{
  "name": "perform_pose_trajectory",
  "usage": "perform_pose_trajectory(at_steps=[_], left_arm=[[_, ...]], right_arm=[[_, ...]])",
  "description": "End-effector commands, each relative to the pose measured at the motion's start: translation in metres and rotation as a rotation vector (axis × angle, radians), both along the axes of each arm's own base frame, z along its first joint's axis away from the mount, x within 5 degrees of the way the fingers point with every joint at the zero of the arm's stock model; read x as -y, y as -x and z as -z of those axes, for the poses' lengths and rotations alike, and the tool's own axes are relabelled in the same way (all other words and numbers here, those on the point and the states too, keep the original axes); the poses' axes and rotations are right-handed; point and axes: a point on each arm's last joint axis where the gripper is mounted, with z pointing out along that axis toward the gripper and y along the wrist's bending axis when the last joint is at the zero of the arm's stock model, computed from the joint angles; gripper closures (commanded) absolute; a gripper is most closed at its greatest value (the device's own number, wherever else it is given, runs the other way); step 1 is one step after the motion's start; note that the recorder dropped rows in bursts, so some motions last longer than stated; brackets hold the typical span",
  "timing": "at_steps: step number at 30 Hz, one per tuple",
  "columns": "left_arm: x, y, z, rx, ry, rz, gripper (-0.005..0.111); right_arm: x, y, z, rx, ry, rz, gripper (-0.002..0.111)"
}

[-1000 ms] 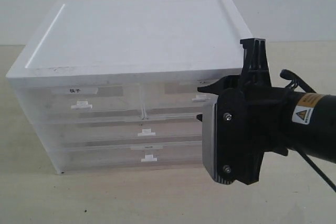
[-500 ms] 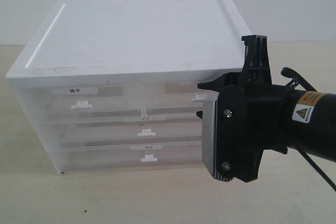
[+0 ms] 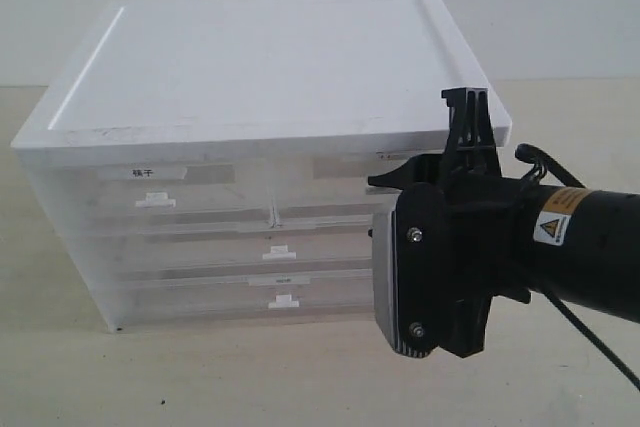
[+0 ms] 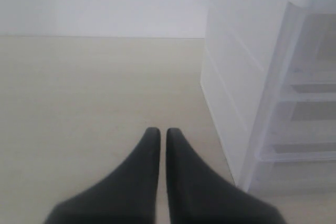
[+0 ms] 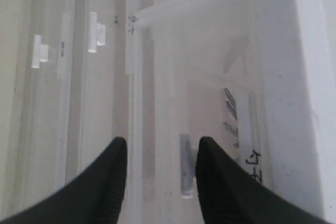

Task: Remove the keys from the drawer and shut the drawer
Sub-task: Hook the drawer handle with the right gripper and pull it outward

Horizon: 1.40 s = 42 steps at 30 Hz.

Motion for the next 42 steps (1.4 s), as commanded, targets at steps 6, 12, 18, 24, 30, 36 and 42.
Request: perform_pose_trajectory(at_steps=[6, 12, 18, 24, 30, 36, 42], left_arm=[[0.0, 0.0, -0.002, 0.012, -0.003, 0.001, 0.102], [0.0, 0.0, -0.002, 0.012, -0.003, 0.001, 0.102], [0.0, 0.0, -0.002, 0.012, -0.003, 0.001, 0.102], [0.0, 0.0, -0.002, 0.012, -0.003, 0.001, 0.102], [0.0, 0.0, -0.002, 0.012, -0.003, 0.001, 0.102], [0.0, 0.0, -0.002, 0.012, -0.003, 0.001, 0.102], [0.0, 0.0, -0.002, 0.012, -0.003, 0.001, 0.102]], right_arm=[[-0.001, -0.004, -0.005, 0.061, -0.035, 0.017, 0.07], [-0.001, -0.004, -0.005, 0.061, -0.035, 0.017, 0.09], [-0.001, -0.004, -0.004, 0.079, 0.008, -0.008, 0.108], [-0.001, -0.001, 0.001, 0.032, 0.042, -0.025, 0.108], [0.003, 0.006, -0.003, 0.002, 0.055, -0.045, 0.108], [0.014, 0.021, -0.02, -0.015, 0.043, -0.078, 0.108], [0.022, 0.035, -0.022, -0.099, 0.074, -0.114, 0.108]])
